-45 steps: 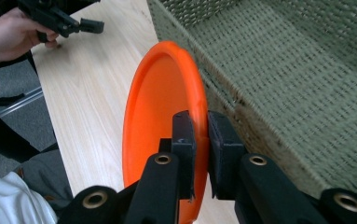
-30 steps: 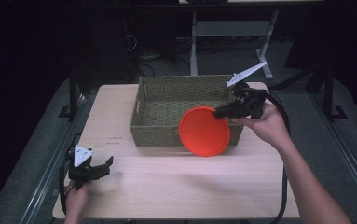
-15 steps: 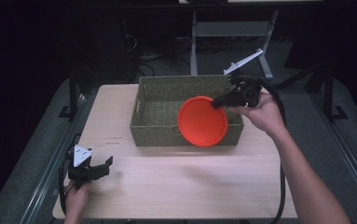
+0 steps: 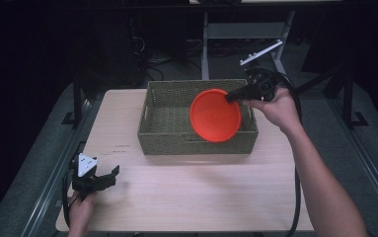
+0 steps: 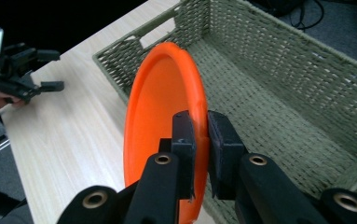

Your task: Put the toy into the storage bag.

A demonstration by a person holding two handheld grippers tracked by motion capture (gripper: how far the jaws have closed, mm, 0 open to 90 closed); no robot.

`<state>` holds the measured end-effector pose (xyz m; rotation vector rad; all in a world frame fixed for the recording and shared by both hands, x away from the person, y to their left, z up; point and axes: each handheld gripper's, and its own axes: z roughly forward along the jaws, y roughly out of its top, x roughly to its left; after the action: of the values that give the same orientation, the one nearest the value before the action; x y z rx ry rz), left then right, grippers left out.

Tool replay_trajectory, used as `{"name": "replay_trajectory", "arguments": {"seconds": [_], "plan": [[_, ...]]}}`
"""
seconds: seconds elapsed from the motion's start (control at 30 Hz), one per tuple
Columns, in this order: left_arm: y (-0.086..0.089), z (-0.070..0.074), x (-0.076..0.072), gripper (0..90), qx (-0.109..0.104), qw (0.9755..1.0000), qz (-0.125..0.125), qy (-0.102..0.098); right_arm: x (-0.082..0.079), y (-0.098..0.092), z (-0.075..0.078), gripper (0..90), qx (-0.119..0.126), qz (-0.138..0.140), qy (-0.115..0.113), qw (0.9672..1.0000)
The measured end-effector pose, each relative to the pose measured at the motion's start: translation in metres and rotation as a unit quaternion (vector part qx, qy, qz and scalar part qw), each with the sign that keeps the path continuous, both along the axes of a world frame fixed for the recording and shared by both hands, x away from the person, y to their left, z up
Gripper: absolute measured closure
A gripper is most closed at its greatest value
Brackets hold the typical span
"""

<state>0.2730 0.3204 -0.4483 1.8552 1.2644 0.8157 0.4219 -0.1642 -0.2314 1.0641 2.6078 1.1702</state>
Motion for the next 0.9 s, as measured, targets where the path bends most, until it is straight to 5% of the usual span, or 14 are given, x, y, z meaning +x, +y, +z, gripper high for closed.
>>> {"name": "replay_trajectory", "arguments": {"seconds": [0.9], "plan": [[0.004,0.001,-0.002,12.8,-0.007,0.9999,0.011,-0.004,0.039,0.002,0.001,81.8,0.006,-0.041,0.002,0.9991]]}}
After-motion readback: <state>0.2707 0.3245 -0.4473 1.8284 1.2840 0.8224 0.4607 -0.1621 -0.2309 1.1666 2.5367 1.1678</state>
